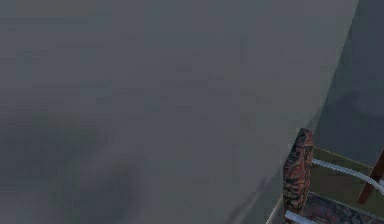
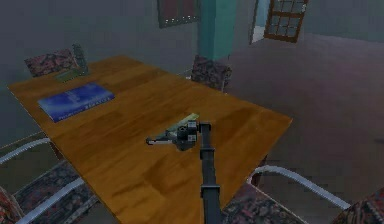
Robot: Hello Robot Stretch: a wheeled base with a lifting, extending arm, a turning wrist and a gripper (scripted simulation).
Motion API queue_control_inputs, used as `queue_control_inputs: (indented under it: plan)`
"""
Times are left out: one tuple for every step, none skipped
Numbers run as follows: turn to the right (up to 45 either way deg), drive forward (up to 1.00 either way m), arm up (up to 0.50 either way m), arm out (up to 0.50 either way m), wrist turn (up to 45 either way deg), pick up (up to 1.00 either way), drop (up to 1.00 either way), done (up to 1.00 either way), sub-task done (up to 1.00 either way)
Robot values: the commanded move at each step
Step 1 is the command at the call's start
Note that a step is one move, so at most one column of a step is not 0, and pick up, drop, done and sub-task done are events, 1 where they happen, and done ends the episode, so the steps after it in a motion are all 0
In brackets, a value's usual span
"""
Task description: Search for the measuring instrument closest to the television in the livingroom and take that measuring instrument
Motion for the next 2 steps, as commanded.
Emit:
queue_control_inputs:
  plan:
    - [0.0, 0.00, 0.10, 0.00, 0.0, 0.00, 0.00, 0.00, 0.00]
    - [0.0, 0.00, 0.00, 0.00, 0.0, 0.00, 0.00, 1.00, 0.00]
